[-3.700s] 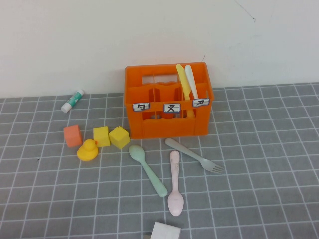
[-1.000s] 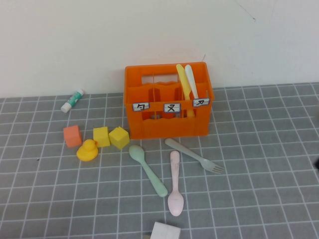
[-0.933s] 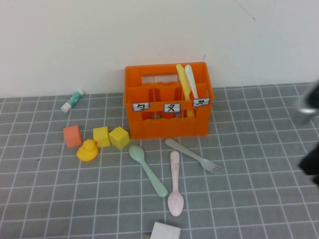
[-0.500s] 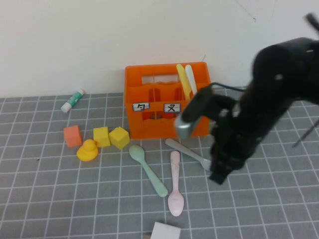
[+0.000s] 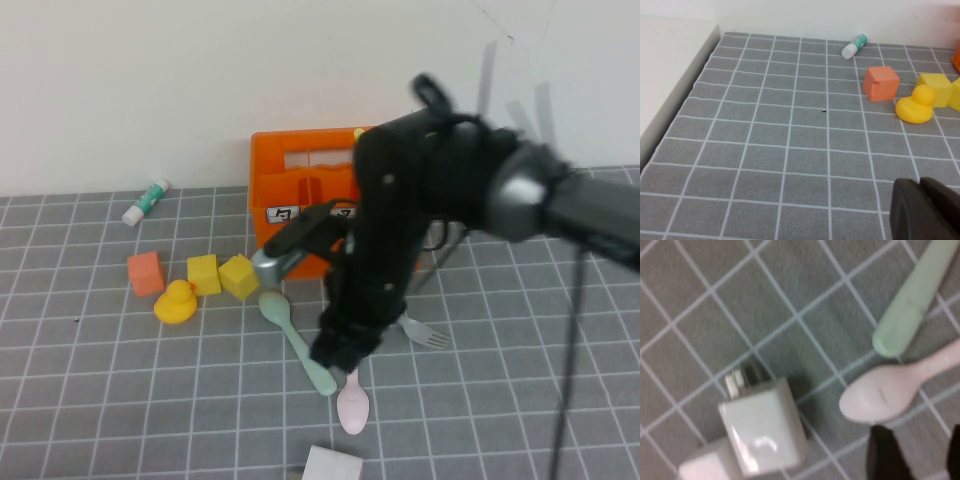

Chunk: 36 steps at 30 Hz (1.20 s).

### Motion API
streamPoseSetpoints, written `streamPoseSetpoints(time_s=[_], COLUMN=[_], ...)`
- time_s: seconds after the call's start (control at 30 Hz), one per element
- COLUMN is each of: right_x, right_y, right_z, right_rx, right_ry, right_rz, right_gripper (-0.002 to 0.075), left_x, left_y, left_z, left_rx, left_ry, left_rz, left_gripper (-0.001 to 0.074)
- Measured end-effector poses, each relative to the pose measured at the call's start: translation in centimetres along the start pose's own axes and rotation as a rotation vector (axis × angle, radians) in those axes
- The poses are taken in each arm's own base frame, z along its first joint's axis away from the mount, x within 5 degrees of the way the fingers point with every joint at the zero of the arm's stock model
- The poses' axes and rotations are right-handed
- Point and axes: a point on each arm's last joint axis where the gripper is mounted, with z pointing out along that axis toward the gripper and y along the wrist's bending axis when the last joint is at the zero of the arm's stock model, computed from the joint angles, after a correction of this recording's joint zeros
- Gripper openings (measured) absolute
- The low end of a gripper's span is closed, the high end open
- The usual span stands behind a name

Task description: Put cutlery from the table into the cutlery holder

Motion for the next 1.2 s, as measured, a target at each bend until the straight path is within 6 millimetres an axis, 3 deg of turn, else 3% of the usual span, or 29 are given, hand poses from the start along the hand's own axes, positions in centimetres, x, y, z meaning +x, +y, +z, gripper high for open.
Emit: streamPoseSetpoints(time_s=[0.13, 0.3, 0.63, 0.93, 1.2], right_x=[-2.1, -4.5, -6.6, -6.6, -6.6], right_y=[0.0, -0.2, -2.0, -2.4, -2.4], right_z=[2.2, 4.2, 6.6, 8.9, 9.2], right_rx=[-0.005, 0.003, 0.129, 0.127, 0.12], right_ry=[0.008, -0.026, -0.061, -0.048, -0.037], right_rz=[0.015, 0.044, 0.097, 0.124, 0.129], right_gripper=[0.0386, 0.043, 0.0419, 0.0399, 0.0336], left_x=[0.0, 0.0, 0.0, 0.0, 0.0], left_y=[0.0, 0.0, 0.0, 0.0, 0.0], left_z=[0.0, 0.0, 0.0, 0.0, 0.0], left_rx=[0.0, 0.0, 0.0, 0.0, 0.0], left_ry=[0.0, 0.0, 0.0, 0.0, 0.0], left_rz=[0.0, 0.0, 0.002, 0.002, 0.002], left_gripper=[0.0, 0.0, -0.0001, -0.0001, -0.0001])
